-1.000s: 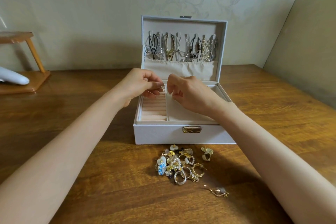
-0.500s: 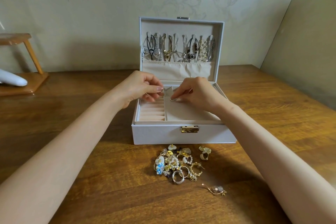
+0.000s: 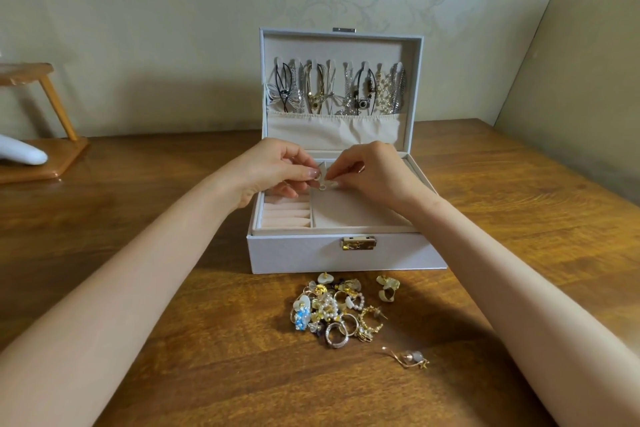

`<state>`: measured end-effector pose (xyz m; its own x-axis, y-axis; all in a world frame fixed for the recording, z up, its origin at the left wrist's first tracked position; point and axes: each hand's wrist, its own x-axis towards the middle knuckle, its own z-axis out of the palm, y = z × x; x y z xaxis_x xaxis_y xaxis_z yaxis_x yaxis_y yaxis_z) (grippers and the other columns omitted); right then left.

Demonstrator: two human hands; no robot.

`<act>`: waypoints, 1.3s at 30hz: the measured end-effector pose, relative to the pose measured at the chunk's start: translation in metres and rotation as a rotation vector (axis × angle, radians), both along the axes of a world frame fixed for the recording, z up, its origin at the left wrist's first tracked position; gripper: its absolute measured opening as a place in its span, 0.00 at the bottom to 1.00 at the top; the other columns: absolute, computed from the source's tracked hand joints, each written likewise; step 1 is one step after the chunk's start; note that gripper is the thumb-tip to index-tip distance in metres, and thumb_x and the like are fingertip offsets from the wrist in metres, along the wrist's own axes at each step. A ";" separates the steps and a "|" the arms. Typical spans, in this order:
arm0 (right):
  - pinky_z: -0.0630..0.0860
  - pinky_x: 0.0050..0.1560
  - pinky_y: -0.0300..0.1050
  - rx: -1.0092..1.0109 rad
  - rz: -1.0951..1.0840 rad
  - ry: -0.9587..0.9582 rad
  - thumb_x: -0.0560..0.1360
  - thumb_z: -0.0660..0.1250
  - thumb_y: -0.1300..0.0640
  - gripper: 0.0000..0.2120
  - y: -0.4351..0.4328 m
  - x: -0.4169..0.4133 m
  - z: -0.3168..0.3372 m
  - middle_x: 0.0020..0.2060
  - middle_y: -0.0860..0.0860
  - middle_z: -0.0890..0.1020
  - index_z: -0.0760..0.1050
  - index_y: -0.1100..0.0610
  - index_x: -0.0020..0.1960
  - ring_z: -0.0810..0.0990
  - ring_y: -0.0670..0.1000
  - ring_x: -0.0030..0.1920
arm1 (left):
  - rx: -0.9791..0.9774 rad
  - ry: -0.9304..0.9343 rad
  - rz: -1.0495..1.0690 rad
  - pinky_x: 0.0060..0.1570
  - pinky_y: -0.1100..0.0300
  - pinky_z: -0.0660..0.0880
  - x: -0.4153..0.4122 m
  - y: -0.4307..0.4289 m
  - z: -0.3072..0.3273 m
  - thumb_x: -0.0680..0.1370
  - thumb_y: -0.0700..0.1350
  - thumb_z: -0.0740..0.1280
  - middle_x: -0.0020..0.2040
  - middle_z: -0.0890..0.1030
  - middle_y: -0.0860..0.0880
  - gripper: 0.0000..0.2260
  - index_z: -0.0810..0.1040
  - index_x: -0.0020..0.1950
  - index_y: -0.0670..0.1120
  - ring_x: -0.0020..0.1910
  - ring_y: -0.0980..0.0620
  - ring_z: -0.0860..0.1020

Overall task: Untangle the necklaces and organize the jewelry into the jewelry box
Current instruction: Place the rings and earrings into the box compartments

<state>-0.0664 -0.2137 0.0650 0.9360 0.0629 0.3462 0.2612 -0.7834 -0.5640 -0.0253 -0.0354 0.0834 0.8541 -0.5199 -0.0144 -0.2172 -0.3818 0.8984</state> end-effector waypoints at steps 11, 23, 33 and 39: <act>0.79 0.47 0.44 0.168 0.077 -0.010 0.65 0.77 0.66 0.10 0.006 -0.005 0.003 0.39 0.55 0.83 0.80 0.61 0.45 0.82 0.52 0.41 | -0.058 0.025 0.058 0.26 0.70 0.73 0.000 -0.014 -0.007 0.74 0.34 0.68 0.38 0.80 0.45 0.06 0.75 0.44 0.44 0.26 0.60 0.77; 0.76 0.36 0.34 0.166 -0.012 -0.028 0.71 0.73 0.63 0.03 0.004 -0.013 0.007 0.35 0.56 0.83 0.82 0.63 0.44 0.78 0.44 0.31 | 0.277 -0.663 -0.133 0.47 0.50 0.74 0.013 0.001 -0.013 0.75 0.44 0.70 0.44 0.79 0.53 0.05 0.84 0.47 0.50 0.45 0.52 0.75; 0.71 0.37 0.27 0.054 -0.002 -0.032 0.70 0.72 0.64 0.03 0.004 -0.009 0.004 0.37 0.51 0.83 0.82 0.61 0.44 0.76 0.41 0.35 | 0.377 -0.731 -0.249 0.54 0.50 0.71 0.025 0.008 -0.017 0.76 0.35 0.64 0.50 0.76 0.54 0.13 0.84 0.51 0.51 0.53 0.55 0.71; 0.71 0.37 0.28 -0.036 0.059 -0.061 0.70 0.71 0.67 0.03 0.007 -0.005 -0.001 0.32 0.42 0.75 0.78 0.61 0.41 0.74 0.39 0.34 | 0.480 -0.748 -0.275 0.52 0.56 0.70 0.026 0.009 -0.017 0.75 0.34 0.61 0.54 0.72 0.54 0.15 0.83 0.51 0.48 0.53 0.60 0.66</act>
